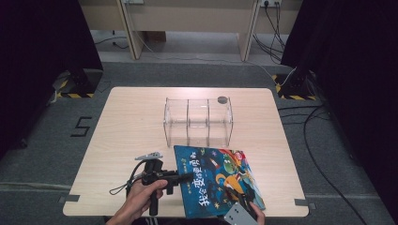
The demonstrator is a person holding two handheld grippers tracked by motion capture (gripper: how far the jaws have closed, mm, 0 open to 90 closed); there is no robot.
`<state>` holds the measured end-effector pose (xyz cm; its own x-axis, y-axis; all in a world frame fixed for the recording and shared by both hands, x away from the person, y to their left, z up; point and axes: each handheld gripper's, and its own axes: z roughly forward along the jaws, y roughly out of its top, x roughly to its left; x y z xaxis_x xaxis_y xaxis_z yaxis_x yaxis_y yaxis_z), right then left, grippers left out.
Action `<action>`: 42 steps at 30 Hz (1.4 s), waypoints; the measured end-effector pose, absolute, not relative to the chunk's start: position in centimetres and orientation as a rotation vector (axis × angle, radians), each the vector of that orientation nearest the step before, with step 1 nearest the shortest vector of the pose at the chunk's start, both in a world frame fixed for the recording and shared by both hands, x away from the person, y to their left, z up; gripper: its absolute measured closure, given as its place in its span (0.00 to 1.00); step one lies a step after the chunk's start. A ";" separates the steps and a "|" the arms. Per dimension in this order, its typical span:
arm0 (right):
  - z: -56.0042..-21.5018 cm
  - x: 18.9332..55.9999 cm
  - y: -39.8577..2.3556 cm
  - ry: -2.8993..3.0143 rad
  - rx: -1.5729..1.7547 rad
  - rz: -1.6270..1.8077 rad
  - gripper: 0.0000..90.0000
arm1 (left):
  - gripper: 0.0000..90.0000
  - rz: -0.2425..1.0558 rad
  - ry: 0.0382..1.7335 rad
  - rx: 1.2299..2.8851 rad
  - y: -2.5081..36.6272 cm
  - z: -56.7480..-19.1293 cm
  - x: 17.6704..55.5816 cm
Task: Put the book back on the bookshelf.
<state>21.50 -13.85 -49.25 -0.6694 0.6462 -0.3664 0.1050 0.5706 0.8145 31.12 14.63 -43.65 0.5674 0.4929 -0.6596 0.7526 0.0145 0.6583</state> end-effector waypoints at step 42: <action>-45.4 21.0 -16.3 1.831 0.718 1.242 0.75 | 0.37 -0.288 0.858 1.454 18.3 -43.0 30.3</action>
<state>21.04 -16.30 -45.41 -0.5246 0.7985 -0.2953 0.0208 0.3588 0.9332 30.33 18.34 -43.03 0.6811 0.3191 -0.6590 0.6522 0.1446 0.7441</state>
